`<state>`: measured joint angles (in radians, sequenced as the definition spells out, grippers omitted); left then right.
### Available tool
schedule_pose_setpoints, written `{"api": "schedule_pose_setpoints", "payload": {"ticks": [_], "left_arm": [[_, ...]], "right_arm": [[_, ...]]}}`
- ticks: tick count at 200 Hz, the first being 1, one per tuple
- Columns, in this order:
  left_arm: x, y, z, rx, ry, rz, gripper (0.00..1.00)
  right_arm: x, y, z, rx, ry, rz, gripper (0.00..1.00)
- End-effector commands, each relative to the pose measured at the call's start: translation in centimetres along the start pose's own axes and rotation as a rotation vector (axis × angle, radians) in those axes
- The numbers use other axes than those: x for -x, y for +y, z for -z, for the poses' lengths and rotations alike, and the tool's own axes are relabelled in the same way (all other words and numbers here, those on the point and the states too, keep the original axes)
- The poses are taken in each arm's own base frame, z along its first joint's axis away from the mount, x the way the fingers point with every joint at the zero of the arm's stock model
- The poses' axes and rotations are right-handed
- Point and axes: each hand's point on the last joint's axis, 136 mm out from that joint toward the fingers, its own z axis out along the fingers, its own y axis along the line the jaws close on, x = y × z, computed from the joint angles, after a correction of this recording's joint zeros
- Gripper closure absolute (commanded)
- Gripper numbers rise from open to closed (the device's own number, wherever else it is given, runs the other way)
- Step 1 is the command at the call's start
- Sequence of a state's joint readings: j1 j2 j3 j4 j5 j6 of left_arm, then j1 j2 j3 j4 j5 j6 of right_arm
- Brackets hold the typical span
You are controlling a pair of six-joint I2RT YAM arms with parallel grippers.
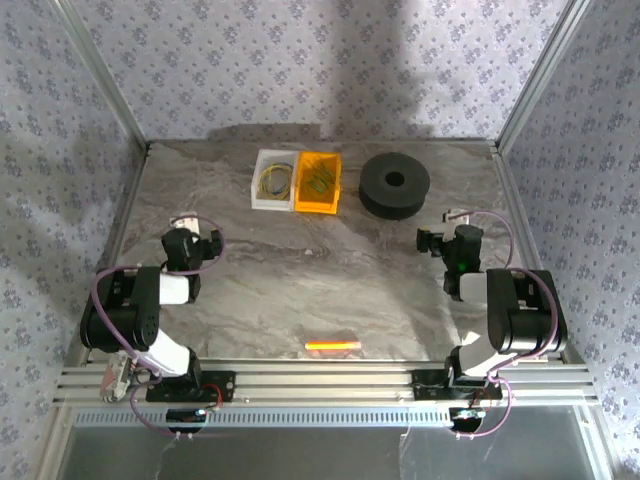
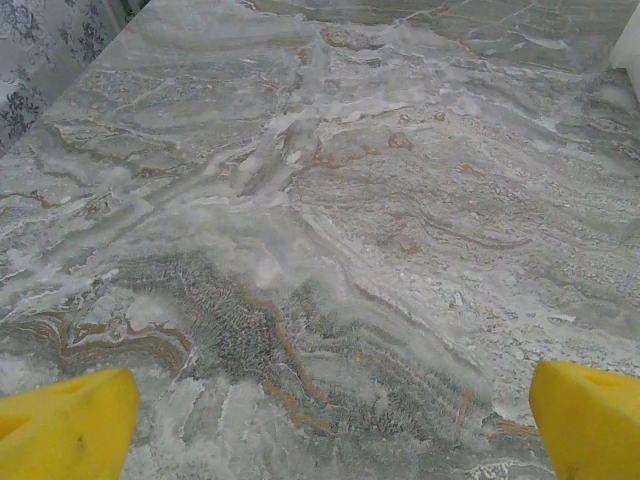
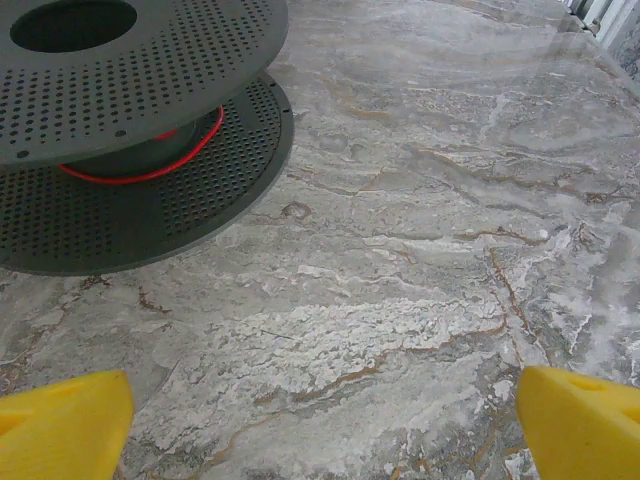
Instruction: Wrap the cables
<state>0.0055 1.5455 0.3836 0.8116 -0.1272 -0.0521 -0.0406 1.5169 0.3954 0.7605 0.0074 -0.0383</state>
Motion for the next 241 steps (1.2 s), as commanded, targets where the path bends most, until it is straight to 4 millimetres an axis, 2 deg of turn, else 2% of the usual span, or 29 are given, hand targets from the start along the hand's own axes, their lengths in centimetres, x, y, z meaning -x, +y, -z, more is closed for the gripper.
{"api": "schedule_pose_setpoints", "payload": {"ticks": [1,224,241], "left_arm": [[1.89,-0.10,-0.07,-0.001,-0.052,-0.001,0.00],[1.89,-0.10,-0.09,-0.004,-0.051,0.000,0.00],[1.91,-0.07,-0.06,-0.003,-0.053,-0.001,0.00]], "right_arm": [[0.86,0.03,-0.10,-0.003,-0.023,-0.006,0.00],[0.76,-0.03,-0.13,0.013,-0.020,-0.019,0.00],[1.49,-0.54,-0.03,-0.011,-0.016,-0.036,0.00]]}}
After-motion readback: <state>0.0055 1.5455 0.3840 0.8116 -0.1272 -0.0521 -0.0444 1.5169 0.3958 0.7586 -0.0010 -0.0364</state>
